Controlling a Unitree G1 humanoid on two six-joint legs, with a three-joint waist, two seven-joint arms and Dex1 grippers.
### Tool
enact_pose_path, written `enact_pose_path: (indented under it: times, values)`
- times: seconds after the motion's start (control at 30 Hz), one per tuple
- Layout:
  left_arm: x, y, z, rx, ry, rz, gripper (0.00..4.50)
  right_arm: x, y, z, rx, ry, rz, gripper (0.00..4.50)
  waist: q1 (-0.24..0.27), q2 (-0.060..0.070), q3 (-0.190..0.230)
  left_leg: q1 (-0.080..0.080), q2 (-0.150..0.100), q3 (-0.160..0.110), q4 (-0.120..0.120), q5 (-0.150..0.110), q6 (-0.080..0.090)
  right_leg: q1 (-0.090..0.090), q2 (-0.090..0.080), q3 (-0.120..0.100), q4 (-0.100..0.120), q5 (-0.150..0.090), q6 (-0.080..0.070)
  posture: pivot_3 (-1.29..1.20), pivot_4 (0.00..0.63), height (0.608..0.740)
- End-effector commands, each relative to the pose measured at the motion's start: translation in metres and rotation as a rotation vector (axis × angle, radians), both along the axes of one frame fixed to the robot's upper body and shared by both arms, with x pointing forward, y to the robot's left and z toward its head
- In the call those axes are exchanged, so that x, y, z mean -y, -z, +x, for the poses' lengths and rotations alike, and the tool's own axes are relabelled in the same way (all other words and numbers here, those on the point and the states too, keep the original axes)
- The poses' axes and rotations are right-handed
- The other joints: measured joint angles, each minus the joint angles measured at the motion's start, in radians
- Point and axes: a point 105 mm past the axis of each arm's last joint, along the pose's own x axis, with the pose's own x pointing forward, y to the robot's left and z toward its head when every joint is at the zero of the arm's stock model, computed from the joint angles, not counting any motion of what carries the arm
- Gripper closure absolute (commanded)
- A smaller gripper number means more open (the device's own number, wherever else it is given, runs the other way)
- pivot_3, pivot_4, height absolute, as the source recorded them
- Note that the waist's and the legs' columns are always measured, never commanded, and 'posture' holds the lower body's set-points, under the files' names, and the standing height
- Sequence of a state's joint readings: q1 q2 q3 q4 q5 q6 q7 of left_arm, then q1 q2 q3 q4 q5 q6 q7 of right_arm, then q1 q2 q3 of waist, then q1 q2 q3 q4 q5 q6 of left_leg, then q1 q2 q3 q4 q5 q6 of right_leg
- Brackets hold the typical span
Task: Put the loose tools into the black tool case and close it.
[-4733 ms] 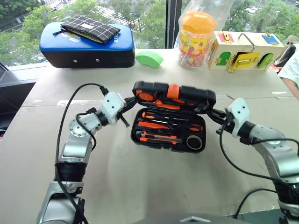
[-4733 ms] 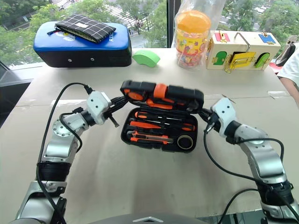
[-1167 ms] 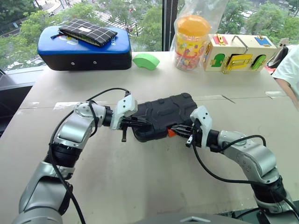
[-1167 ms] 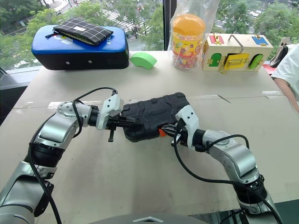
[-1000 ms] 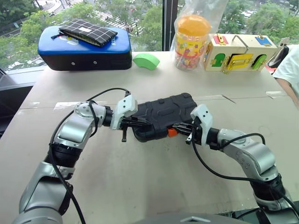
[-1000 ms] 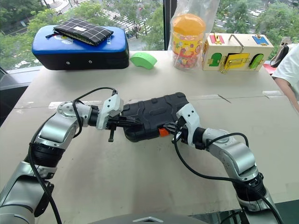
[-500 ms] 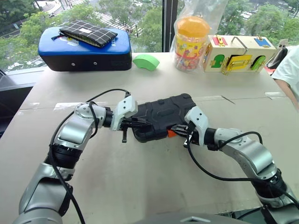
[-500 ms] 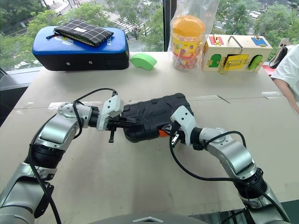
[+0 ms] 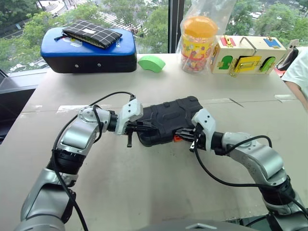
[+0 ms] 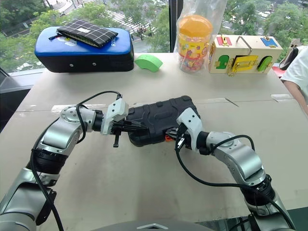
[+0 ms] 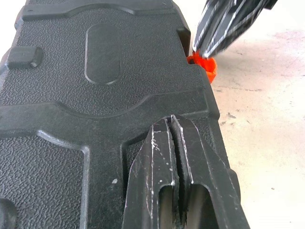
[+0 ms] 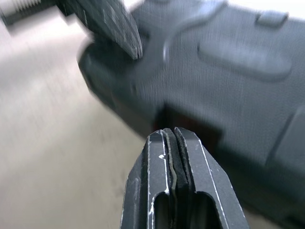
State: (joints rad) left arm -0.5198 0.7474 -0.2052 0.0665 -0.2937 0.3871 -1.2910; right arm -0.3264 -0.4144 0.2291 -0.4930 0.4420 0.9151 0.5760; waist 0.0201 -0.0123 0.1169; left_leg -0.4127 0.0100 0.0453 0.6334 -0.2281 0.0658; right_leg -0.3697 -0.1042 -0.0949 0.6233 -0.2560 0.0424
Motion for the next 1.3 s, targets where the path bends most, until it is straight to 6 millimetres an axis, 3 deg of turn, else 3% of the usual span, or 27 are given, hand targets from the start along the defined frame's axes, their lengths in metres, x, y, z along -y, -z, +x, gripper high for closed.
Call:
enact_pose_path:
  times: [0.03, 0.13, 0.23, 0.4, 0.57, 0.8, 1.03, 1.3]
  values:
    - [-0.004, 0.037, -0.008, -0.122, -0.026, 0.086, 4.43, 0.004, -0.016, -0.004, 0.033, 0.001, 0.062, 4.50, 0.000, 0.000, 0.000, 0.000, 0.000, 0.000, 0.000, 0.000, 0.000, 0.000, 0.000, 0.000, 0.000, 0.000, 0.000, 0.00, 0.150, 0.740]
    - [-0.004, 0.037, -0.008, -0.122, -0.028, 0.085, 4.43, 0.006, -0.014, -0.018, -0.017, -0.058, 0.064, 4.50, 0.000, 0.000, 0.000, 0.000, 0.000, 0.000, 0.000, 0.000, 0.000, 0.000, 0.000, 0.000, 0.000, 0.000, 0.000, 0.00, 0.150, 0.740]
    - [-0.005, 0.039, -0.009, -0.123, -0.030, 0.087, 4.43, 0.008, 0.002, -0.031, -0.073, -0.110, -0.006, 4.50, 0.002, 0.000, 0.000, 0.000, 0.000, 0.000, 0.000, 0.000, 0.000, 0.000, -0.001, 0.000, -0.001, 0.000, 0.000, 0.00, 0.150, 0.740]
    - [-0.005, 0.043, -0.010, -0.123, -0.029, 0.094, 4.43, 0.013, 0.034, -0.017, -0.098, -0.020, -0.114, 4.50, 0.000, 0.001, 0.000, 0.000, 0.000, 0.000, 0.000, -0.001, 0.000, 0.000, -0.001, 0.000, -0.001, -0.001, -0.001, 0.00, 0.150, 0.740]
    - [-0.007, 0.048, -0.009, -0.124, -0.036, 0.115, 4.43, 0.008, 0.049, 0.000, -0.102, 0.056, -0.111, 4.50, 0.001, 0.001, 0.000, -0.001, 0.000, 0.000, 0.000, -0.001, 0.000, 0.000, -0.001, 0.000, -0.002, -0.001, -0.001, 0.00, 0.150, 0.740]
    - [-0.007, 0.047, -0.008, -0.121, -0.043, 0.118, 4.43, -0.001, 0.045, 0.012, -0.093, 0.104, -0.024, 4.50, -0.006, 0.001, -0.002, 0.001, 0.000, 0.000, -0.001, -0.002, -0.002, 0.000, -0.001, 0.001, -0.002, 0.000, -0.001, 0.00, 0.150, 0.740]
    - [-0.008, 0.048, -0.007, -0.121, -0.050, 0.118, 4.43, -0.003, 0.036, -0.005, -0.110, 0.030, 0.016, 4.50, 0.002, 0.003, -0.001, 0.000, 0.000, 0.000, -0.001, -0.003, -0.004, 0.000, -0.002, -0.001, -0.002, 0.000, -0.001, 0.00, 0.150, 0.740]
    - [-0.004, 0.049, -0.009, -0.125, -0.044, 0.114, 4.43, -0.001, 0.030, 0.001, -0.098, 0.066, 0.037, 4.50, 0.002, 0.003, -0.001, 0.000, 0.000, 0.000, -0.001, -0.003, -0.004, 0.000, -0.003, -0.001, -0.002, -0.001, 0.000, 0.00, 0.150, 0.740]
